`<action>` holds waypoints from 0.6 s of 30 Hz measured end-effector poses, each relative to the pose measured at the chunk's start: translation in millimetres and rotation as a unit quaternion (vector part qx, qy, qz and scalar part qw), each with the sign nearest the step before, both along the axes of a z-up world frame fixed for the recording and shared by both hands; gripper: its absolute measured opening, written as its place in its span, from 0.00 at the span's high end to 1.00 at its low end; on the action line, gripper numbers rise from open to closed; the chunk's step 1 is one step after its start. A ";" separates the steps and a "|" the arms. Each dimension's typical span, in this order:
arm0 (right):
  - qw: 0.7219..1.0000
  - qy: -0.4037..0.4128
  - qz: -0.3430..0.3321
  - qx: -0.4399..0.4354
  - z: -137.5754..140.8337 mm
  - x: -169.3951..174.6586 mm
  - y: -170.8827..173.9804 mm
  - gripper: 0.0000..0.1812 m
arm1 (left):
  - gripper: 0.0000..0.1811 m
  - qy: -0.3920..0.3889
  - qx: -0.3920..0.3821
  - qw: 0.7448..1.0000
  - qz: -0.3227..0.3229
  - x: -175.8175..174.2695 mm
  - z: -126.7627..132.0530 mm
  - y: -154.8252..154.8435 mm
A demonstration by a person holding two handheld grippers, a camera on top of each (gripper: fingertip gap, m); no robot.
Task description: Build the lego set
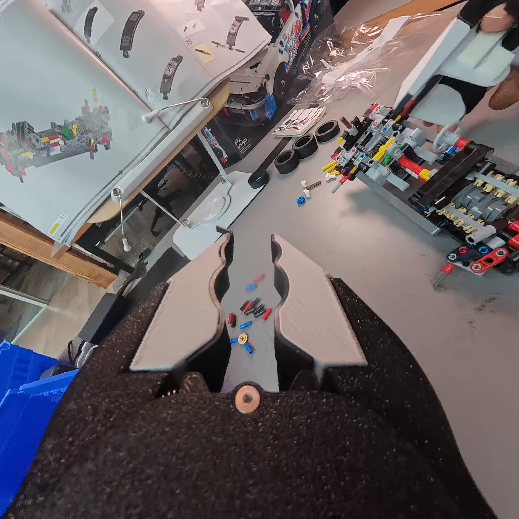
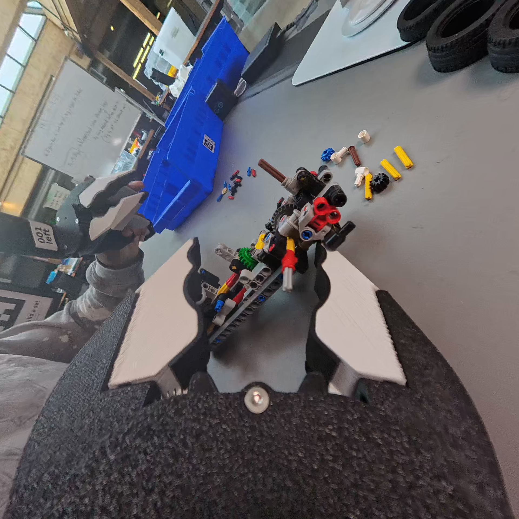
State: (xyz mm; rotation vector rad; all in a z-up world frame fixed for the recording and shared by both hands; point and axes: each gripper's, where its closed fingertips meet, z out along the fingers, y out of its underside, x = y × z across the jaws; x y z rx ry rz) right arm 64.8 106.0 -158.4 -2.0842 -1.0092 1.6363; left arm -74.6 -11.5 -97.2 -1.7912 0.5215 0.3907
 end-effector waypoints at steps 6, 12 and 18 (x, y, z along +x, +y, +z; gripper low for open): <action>0.976 -0.111 -0.024 0.184 -15.9 12.3 18.2 0.57 | 0.86 -0.003 -0.006 1.000 0.018 -8.3 -4.5 -1.4; 0.914 -0.032 0.008 0.405 57.8 -0.1 -7.3 0.68 | 0.83 -0.059 0.032 0.995 -0.067 17.0 5.8 -9.4; 0.783 0.158 0.143 0.584 121.6 -41.5 -133.7 0.93 | 0.78 -0.189 0.116 0.946 -0.238 71.5 44.6 -43.1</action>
